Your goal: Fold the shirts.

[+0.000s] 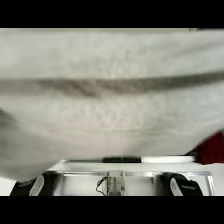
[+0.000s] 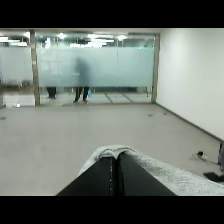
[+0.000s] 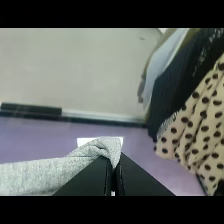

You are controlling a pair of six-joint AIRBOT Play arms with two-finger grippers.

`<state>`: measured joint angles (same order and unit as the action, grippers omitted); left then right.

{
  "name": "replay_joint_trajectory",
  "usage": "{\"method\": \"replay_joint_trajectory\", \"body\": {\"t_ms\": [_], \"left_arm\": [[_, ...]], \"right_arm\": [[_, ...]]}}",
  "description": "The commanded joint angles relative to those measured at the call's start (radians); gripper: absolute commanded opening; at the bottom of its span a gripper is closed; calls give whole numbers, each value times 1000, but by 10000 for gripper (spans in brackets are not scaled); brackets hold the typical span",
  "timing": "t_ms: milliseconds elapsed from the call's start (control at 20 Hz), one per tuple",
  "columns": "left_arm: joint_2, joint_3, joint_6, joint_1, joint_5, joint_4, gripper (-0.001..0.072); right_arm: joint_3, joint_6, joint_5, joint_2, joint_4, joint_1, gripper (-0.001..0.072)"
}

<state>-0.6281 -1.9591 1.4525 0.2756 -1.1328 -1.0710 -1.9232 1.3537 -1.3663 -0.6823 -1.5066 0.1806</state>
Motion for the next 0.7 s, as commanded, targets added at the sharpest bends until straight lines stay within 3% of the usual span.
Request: {"method": "replay_joint_trajectory", "body": {"t_ms": [0, 150, 350, 500, 650], "left_arm": [[-8, 153, 19, 0, -148, -33, 33], [-24, 428, 18, 0, -147, -33, 32], [-144, 777, -14, -59, 45, -28, 31], [-349, 806, -30, -154, 263, -28, 32], [-608, 689, -30, -208, 439, -29, 33]], "right_arm": [[69, 72, -217, -62, -49, -1, 68], [328, 82, -222, -127, -101, -1, 68], [656, 103, 173, -267, -161, -3, 67], [663, 235, 417, -467, -69, -6, 67], [663, 233, 649, -627, 126, -26, 68]]}}
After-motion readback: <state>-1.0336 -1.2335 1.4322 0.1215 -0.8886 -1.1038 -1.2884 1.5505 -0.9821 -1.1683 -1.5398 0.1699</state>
